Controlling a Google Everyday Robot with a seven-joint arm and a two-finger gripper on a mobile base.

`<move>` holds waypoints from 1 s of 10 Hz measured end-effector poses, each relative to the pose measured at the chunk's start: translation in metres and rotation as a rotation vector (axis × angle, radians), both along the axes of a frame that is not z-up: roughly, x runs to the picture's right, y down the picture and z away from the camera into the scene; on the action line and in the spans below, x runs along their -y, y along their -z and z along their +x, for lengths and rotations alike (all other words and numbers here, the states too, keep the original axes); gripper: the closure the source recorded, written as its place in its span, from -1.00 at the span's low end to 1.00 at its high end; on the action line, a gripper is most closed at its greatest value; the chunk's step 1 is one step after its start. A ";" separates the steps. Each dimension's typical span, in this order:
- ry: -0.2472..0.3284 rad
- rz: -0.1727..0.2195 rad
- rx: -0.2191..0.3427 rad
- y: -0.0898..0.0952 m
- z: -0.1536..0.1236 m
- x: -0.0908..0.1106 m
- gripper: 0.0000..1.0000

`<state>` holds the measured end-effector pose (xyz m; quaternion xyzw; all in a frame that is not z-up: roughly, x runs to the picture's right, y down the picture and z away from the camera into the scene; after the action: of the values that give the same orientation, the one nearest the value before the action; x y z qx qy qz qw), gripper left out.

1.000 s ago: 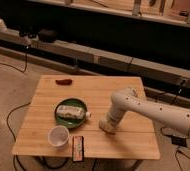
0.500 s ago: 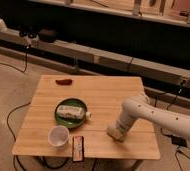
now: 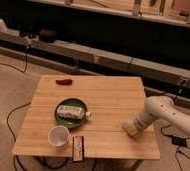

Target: Wipe the white sponge on the table

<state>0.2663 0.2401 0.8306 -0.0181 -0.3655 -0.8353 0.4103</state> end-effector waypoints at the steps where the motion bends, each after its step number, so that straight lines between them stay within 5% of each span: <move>1: -0.003 0.005 -0.024 -0.002 0.013 0.008 1.00; 6: 0.046 -0.012 -0.099 -0.026 0.035 0.070 1.00; 10: 0.116 -0.001 -0.077 -0.060 -0.007 0.114 1.00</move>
<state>0.2588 0.1265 0.8911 -0.0717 -0.3481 -0.8561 0.3752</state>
